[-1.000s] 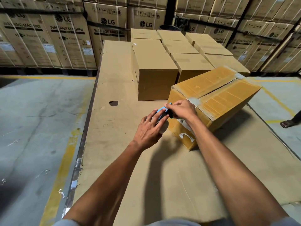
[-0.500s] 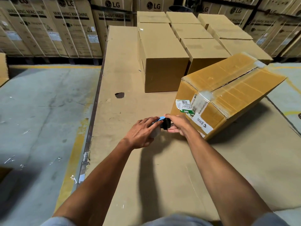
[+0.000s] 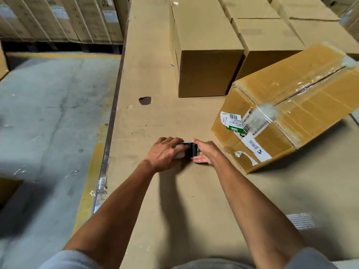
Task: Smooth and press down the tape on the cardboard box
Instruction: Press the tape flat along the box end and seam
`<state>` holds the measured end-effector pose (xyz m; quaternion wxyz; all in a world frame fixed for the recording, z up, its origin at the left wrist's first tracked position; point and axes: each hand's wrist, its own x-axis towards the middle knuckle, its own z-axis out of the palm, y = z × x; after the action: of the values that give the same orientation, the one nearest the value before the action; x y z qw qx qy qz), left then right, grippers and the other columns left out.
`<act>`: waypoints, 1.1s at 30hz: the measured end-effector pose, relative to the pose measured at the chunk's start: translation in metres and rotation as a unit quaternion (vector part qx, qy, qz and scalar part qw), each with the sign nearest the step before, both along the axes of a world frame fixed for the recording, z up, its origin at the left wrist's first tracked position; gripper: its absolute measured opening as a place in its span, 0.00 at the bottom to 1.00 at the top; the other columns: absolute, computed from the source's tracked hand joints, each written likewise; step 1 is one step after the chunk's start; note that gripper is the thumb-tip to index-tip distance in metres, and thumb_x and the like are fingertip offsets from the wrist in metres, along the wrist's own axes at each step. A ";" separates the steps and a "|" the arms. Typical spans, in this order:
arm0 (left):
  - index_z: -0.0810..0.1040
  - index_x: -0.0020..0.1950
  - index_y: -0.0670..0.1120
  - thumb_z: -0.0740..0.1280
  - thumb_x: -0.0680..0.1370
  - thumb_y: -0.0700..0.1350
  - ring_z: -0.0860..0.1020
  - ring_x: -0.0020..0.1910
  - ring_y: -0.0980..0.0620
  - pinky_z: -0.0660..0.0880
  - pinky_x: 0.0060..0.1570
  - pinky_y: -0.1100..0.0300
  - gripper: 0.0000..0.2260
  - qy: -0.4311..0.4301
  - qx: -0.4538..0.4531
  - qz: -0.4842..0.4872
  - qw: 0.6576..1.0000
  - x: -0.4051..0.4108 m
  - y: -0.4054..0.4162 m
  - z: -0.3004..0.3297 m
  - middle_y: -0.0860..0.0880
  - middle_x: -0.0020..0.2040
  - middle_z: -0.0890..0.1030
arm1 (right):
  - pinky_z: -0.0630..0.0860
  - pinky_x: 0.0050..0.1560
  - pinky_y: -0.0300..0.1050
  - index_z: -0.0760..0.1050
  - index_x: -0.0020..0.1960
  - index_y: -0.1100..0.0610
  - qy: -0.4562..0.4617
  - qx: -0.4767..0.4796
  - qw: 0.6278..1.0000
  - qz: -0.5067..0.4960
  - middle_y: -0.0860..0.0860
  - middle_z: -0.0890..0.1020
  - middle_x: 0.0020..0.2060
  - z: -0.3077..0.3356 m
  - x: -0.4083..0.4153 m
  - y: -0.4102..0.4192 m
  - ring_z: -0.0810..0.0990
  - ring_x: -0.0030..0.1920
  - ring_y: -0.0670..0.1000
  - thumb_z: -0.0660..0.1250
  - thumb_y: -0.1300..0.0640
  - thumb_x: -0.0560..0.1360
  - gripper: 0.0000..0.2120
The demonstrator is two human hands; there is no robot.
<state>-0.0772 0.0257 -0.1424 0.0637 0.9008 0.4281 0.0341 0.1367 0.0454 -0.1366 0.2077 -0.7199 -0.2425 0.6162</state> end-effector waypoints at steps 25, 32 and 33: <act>0.74 0.78 0.49 0.61 0.89 0.56 0.77 0.69 0.46 0.75 0.64 0.47 0.19 -0.272 0.104 0.068 0.954 0.130 -0.003 0.101 0.48 0.73 0.78 | 0.81 0.52 0.52 0.81 0.62 0.53 -0.608 0.501 0.600 0.141 0.53 0.83 0.55 0.178 0.070 -0.042 0.80 0.55 0.55 0.67 0.57 0.81 0.11; 0.71 0.82 0.53 0.55 0.89 0.61 0.70 0.79 0.44 0.69 0.76 0.42 0.24 -0.242 0.121 -0.004 0.963 0.177 0.029 0.141 0.47 0.81 0.72 | 0.76 0.59 0.57 0.74 0.70 0.56 -0.688 0.354 0.622 0.121 0.57 0.80 0.63 0.174 0.126 -0.063 0.80 0.61 0.57 0.56 0.39 0.85 0.25; 0.70 0.82 0.55 0.53 0.89 0.63 0.67 0.82 0.44 0.65 0.79 0.40 0.24 -0.217 0.125 -0.015 0.968 0.180 0.034 0.143 0.48 0.83 0.70 | 0.77 0.58 0.56 0.74 0.70 0.56 -0.694 0.352 0.613 0.133 0.58 0.80 0.63 0.173 0.128 -0.064 0.80 0.61 0.57 0.55 0.38 0.85 0.26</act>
<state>0.1033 0.0594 0.0003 0.0427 0.8790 0.3826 0.2813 0.2652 -0.0188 0.0369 0.1309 -0.7639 -0.6059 -0.1795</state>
